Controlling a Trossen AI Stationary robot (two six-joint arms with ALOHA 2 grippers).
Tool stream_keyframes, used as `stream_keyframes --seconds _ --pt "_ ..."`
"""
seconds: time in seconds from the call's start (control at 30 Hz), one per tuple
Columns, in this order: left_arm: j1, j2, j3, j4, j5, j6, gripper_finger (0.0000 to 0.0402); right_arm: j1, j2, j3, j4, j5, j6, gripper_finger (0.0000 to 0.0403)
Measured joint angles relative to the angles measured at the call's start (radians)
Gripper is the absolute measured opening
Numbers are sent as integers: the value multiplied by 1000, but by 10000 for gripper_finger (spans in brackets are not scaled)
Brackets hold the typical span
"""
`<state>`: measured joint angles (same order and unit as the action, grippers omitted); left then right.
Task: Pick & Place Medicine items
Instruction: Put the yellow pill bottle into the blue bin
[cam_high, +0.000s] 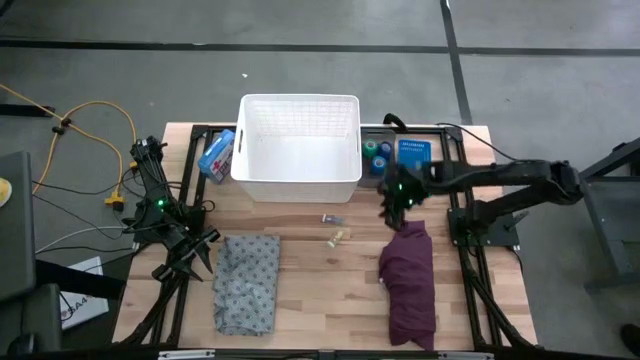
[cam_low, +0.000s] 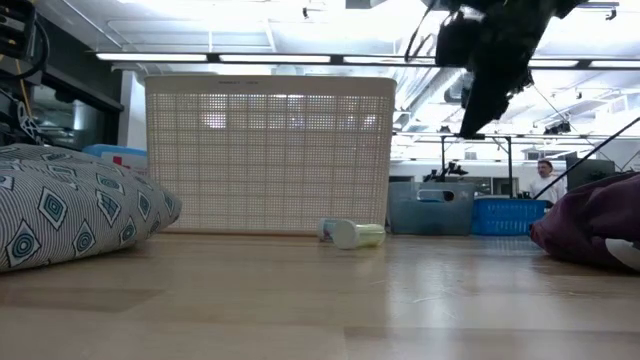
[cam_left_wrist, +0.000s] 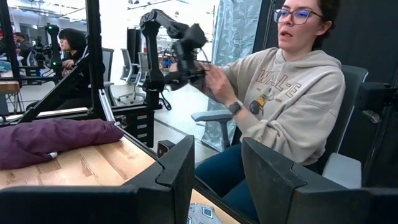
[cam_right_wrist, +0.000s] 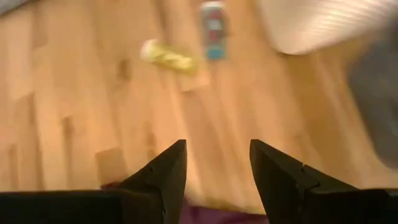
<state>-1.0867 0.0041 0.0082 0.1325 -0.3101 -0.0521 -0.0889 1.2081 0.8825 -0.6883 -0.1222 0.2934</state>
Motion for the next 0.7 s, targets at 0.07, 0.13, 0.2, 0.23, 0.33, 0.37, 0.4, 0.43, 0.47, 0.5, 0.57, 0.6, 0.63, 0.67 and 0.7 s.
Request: stream_keyframes --seconds 0.07,0.13,0.2,0.23,0.33,0.37,0.4,0.43,0.47,0.5,0.57,0.6,0.63,0.67,0.7 --pt "0 0 0 0 0 0 127 81 9 0 25 33 9 164" --pt "0 0 0 0 0 0 127 156 13 0 47 71 22 164" --pt "0 0 0 0 0 0 127 219 28 0 72 104 25 164" --pt "0 0 0 0 0 0 127 247 36 0 88 118 21 164" --pt "0 0 0 0 0 0 127 314 57 -2 107 127 4 164" --pt "0 0 0 0 0 0 127 331 69 -1 130 128 0 164" --pt "0 0 0 0 0 0 127 343 75 0 147 125 -1 164" --pt "0 0 0 0 0 0 127 351 80 -1 152 122 -4 164" --pt "0 0 0 0 0 0 127 358 83 -2 150 122 -9 164" --pt "0 0 0 0 0 0 127 363 97 -2 170 124 -11 164" --pt "0 0 0 4 0 0 127 363 113 1 221 119 -40 164" --pt "0 0 0 3 0 0 127 363 117 -1 219 116 -64 164" --pt "0 0 0 4 0 0 127 363 127 -3 227 112 -91 164" --pt "0 0 0 6 0 0 127 363 141 -2 270 115 -119 164" --pt "0 0 0 9 0 0 127 361 150 2 311 113 -150 164"
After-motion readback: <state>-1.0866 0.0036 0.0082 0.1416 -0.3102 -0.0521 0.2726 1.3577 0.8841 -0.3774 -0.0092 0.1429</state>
